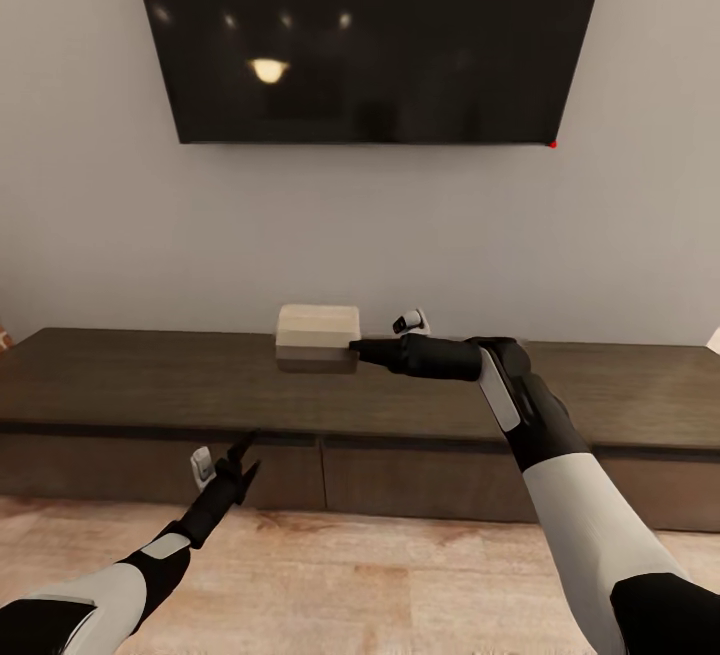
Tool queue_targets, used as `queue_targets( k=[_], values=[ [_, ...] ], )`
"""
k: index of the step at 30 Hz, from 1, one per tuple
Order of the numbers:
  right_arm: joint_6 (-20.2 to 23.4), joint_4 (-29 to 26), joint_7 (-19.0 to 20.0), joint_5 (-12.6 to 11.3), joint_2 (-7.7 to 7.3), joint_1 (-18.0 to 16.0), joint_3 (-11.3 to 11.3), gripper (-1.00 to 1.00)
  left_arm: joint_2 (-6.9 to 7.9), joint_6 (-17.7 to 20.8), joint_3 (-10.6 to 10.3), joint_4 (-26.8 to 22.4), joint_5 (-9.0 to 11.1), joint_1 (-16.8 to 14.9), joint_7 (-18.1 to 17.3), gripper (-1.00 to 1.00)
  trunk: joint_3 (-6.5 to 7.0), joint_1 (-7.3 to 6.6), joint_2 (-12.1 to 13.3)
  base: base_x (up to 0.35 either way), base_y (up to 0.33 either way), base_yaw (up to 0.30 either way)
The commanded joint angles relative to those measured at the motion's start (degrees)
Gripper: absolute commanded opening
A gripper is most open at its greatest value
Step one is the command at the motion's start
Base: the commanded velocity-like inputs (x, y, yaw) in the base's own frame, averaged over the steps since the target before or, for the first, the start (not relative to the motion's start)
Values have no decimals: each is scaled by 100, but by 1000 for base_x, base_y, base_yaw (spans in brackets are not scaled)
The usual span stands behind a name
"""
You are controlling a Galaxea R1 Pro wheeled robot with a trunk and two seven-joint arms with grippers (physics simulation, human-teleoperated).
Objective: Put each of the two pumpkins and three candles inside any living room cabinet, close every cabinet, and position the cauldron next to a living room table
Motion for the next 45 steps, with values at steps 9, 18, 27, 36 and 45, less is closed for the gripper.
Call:
queue_targets(
  k=[9,18,27,36,45],
  values=[
    [41,1,16,-25,0,-2,1,-100,0,63,-52,15,96,-6,-58,100,-205,21,-15,0,0,0],
    [41,1,19,-29,0,-1,9,-100,5,71,-53,3,88,-6,-315,100,-338,37,-23,0,0,0],
    [41,1,19,-27,0,-1,10,-100,8,95,-62,19,57,-5,-728,100,-516,58,-34,0,0,0],
    [41,1,19,-27,0,-1,10,-100,9,98,-62,30,50,-3,-674,100,-516,58,-34,14,-4,0],
    [41,1,19,-26,0,-1,10,-100,14,91,-62,43,64,-4,-625,100,-516,58,-34,175,-87,0]
  ],
)
